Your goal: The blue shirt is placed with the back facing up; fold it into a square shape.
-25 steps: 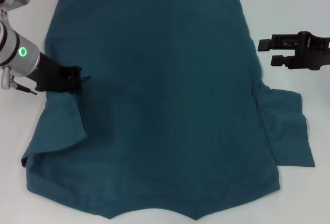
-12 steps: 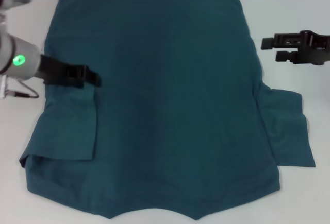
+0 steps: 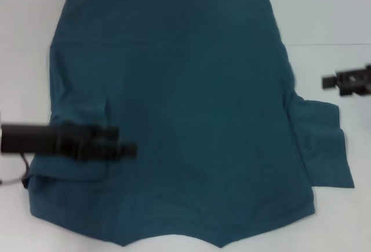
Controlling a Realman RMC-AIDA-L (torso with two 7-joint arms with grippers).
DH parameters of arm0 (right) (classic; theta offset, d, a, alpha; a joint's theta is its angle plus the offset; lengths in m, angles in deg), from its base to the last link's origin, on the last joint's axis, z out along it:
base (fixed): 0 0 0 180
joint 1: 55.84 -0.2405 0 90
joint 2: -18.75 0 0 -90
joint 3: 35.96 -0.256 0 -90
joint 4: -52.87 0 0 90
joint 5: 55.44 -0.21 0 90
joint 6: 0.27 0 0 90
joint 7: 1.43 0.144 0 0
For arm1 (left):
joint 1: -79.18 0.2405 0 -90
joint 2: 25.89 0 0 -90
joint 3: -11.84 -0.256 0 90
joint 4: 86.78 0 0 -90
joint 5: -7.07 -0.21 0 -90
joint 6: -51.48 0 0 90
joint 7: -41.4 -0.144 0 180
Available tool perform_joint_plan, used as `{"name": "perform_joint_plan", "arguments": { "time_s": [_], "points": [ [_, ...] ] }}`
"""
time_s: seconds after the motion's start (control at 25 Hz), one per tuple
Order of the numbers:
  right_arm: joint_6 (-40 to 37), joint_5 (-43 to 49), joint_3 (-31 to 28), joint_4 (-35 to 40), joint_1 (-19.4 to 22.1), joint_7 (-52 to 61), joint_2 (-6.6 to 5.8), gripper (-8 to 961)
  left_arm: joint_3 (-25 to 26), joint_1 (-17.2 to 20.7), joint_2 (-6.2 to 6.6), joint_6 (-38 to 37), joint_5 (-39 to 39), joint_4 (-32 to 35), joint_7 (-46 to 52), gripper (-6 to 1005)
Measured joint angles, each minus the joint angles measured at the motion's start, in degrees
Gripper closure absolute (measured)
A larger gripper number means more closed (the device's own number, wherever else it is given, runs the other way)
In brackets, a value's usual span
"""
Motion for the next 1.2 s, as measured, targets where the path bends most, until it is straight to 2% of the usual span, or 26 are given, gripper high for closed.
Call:
{"name": "perform_joint_plan", "arguments": {
  "time_s": [0.16, 0.32, 0.64, 0.76, 1.08, 1.2],
  "points": [
    [-3.8, 2.3, -0.6, 3.5, 2.0, 0.5, -0.54, 187, -0.3, 2.7, -1.74, -0.1, -0.3, -0.8, -6.1, 149],
    [-6.2, 2.6, -0.4, 3.9, 3.6, 0.2, -1.35, 189, -0.5, 3.5, -2.2, 0.2, -0.3, -0.8, -6.9, 47],
    [-5.8, 7.3, -1.3, 4.9, 5.0, 4.7, -1.77, 194, 0.1, 3.3, -2.49, 4.8, 0.2, -2.5, -4.8, 49],
    [-3.7, 7.7, -1.9, 4.6, 5.3, 5.6, -1.12, 196, 0.2, 2.8, -2.5, 6.5, 0.3, -3.8, -4.4, 50],
    [3.7, 7.8, -1.6, 4.2, 5.7, 4.8, 2.46, 202, 0.2, 2.0, -2.96, 8.4, 0.4, -4.8, -3.7, 52],
    [5.5, 7.8, -1.6, 3.7, 5.9, 4.8, 3.41, 203, 0.2, 1.8, -3.03, 9.2, 0.5, -5.3, -3.1, 52]
  ]
}}
